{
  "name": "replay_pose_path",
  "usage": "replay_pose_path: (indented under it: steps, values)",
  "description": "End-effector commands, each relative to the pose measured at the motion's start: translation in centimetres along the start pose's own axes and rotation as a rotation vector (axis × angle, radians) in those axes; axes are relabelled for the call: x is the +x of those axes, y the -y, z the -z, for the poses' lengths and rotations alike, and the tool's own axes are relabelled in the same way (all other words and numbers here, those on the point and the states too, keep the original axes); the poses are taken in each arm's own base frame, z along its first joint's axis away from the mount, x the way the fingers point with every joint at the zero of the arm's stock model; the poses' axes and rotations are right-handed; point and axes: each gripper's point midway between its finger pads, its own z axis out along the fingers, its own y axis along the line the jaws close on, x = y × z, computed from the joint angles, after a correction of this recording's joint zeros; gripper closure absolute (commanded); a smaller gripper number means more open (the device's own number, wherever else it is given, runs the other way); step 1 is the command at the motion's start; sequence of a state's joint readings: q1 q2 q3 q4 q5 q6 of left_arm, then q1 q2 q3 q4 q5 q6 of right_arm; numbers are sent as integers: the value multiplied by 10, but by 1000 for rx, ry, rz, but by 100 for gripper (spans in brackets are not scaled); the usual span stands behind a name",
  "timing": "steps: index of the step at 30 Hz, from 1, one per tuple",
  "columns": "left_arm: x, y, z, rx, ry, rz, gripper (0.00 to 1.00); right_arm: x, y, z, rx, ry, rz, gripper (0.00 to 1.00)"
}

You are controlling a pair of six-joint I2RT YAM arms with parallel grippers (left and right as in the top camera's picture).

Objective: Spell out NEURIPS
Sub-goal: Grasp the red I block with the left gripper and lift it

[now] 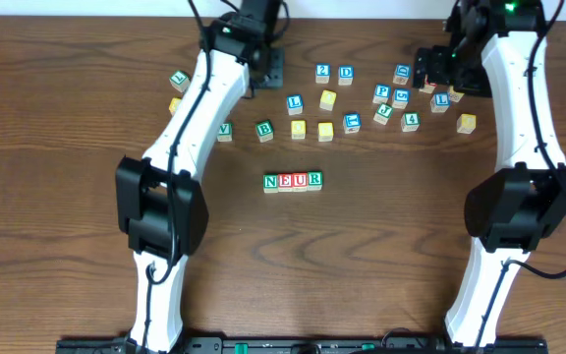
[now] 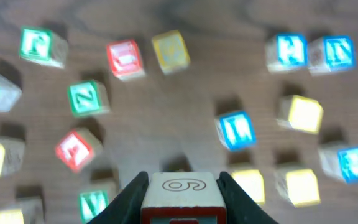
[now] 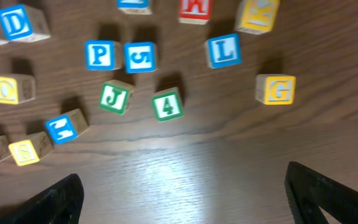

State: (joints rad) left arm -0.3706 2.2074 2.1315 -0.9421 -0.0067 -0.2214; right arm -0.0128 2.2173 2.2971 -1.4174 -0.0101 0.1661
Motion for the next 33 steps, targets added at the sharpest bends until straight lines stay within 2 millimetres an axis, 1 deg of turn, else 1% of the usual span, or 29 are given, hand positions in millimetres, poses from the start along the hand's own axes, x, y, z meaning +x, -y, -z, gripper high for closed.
replay_pose_path:
  steps: [1, 6, 10, 11, 12, 15, 24, 28, 33]
  values:
    - [20, 31, 25, 14, -34, 7, 69, -3, 25, 2, 22, 6, -41, 2]
    - [67, 61, 31, -2, -168, 32, 69, -5, 43, 2, 31, 7, -78, 2]
    - [91, 91, 38, 6, -205, -8, 69, -6, 52, 3, 35, 8, -96, 1]
    - [99, 104, 39, 15, -208, -31, 69, -6, 54, 3, 36, 8, -101, 1]
    - [104, 111, 39, 18, -211, -49, 69, -6, 55, 3, 37, 8, -104, 1]
    - [118, 124, 35, 13, -221, -54, 69, -5, 57, 3, 38, 6, -108, 1]
    - [146, 151, 1, 42, -207, -22, 69, -5, 57, 3, 38, 4, -108, 1]
    - [154, 152, -12, 44, -206, -19, 69, -3, 58, 3, 39, -4, -108, 1]
    - [162, 151, -27, 43, -202, 26, 69, -3, 58, 3, 39, -3, -108, 1]
